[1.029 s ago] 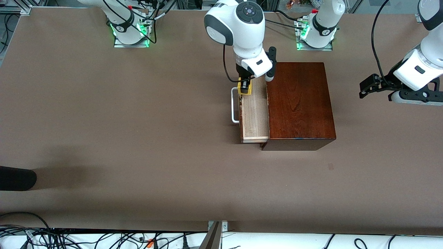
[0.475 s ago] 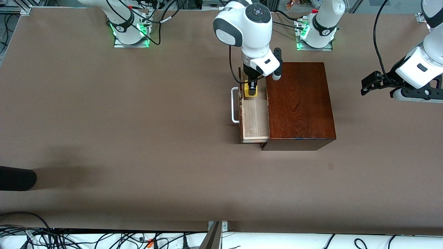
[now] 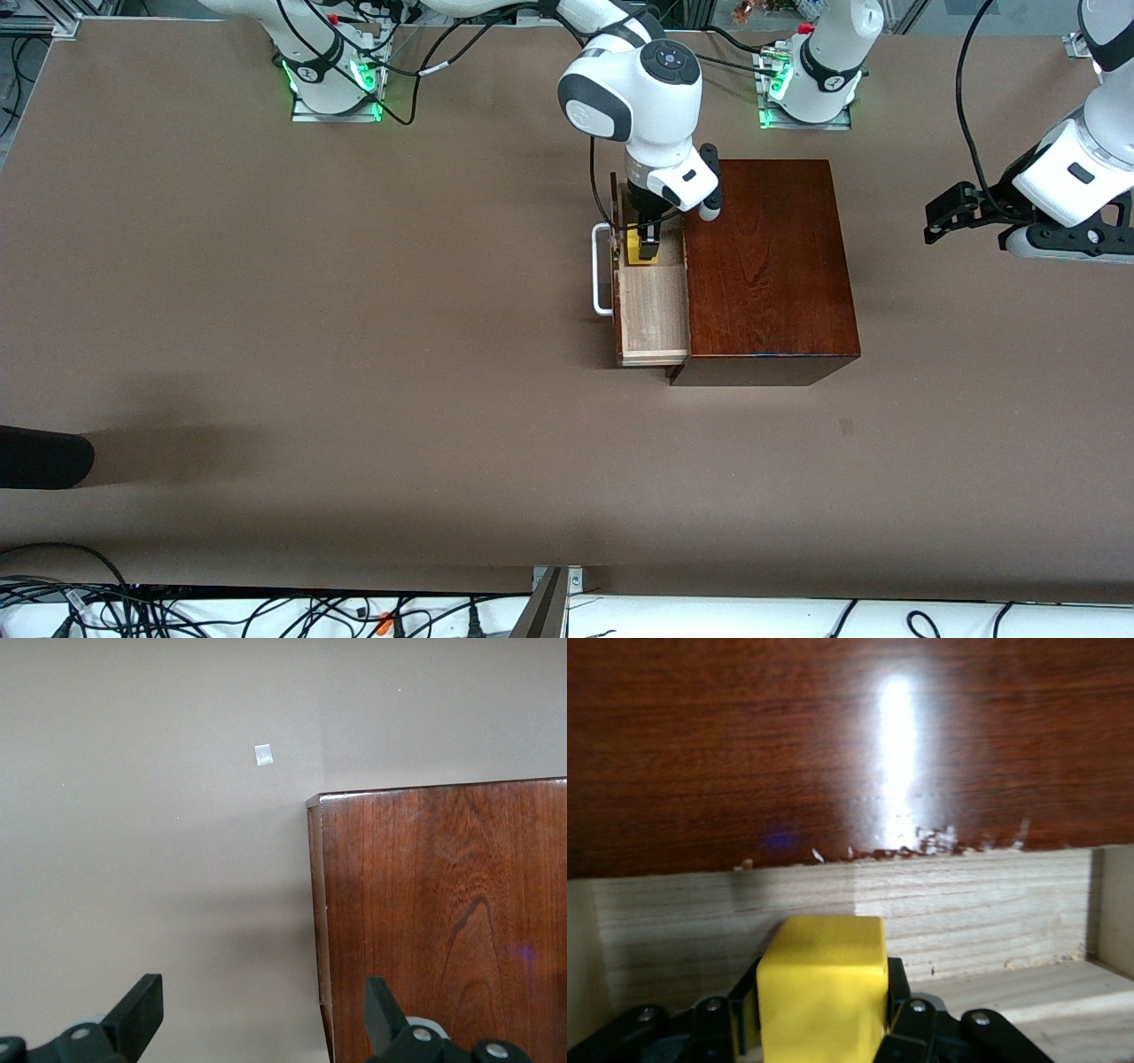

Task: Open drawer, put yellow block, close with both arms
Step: 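Lower the yellow cube into the drawer and open the right gripper, then raise the right gripper out of the drawer and draw it back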

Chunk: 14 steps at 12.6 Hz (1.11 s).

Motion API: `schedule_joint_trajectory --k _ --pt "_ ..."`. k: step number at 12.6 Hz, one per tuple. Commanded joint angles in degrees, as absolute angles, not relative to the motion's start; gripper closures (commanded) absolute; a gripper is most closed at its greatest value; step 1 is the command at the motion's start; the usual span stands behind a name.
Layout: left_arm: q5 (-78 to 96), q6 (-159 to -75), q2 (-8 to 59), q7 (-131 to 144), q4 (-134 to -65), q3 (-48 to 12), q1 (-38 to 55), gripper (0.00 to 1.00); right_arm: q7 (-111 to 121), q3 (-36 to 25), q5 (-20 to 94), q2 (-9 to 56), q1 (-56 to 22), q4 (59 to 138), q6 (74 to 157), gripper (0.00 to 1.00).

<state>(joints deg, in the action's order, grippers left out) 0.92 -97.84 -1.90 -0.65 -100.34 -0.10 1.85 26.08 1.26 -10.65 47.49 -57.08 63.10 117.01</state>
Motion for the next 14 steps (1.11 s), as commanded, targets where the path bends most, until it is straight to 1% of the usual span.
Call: schedule_joint_trajectory --k 1,5,6,7,9,13,14 --pt "-0.2 -96.6 -2.5 -0.4 -99.7 -0.4 1.8 0.0 26.1 0.5 -12.8 49.6 -57.6 61.0 117.3 0.79" --pt "-0.2 -96.6 -2.5 -0.4 -99.6 -0.6 1.8 0.0 27.2 0.4 -12.8 50.0 -56.8 61.0 117.8 0.78" --pt "-0.2 -96.6 -2.5 -0.4 -99.6 -0.7 1.8 0.0 27.2 0.3 -12.8 50.4 -56.8 61.0 118.2 0.72" --pt "-0.2 -96.6 -2.5 -0.4 -99.6 -0.7 1.8 0.0 27.0 0.3 -12.8 50.7 -56.8 61.0 118.5 0.63" --pt "-0.2 -96.6 -2.5 -0.4 -99.6 -0.7 1.9 0.0 26.6 0.3 -12.7 50.6 -56.8 61.0 118.0 0.0" --pt "-0.2 -95.9 -2.5 -0.3 -98.7 -0.8 2.0 0.0 26.2 0.1 -12.0 49.1 -56.7 60.9 116.4 0.0" --pt "-0.2 -95.8 -2.5 -0.2 -98.7 -0.8 2.2 0.0 26.1 0.1 -9.8 47.8 -55.9 60.6 114.6 0.0"
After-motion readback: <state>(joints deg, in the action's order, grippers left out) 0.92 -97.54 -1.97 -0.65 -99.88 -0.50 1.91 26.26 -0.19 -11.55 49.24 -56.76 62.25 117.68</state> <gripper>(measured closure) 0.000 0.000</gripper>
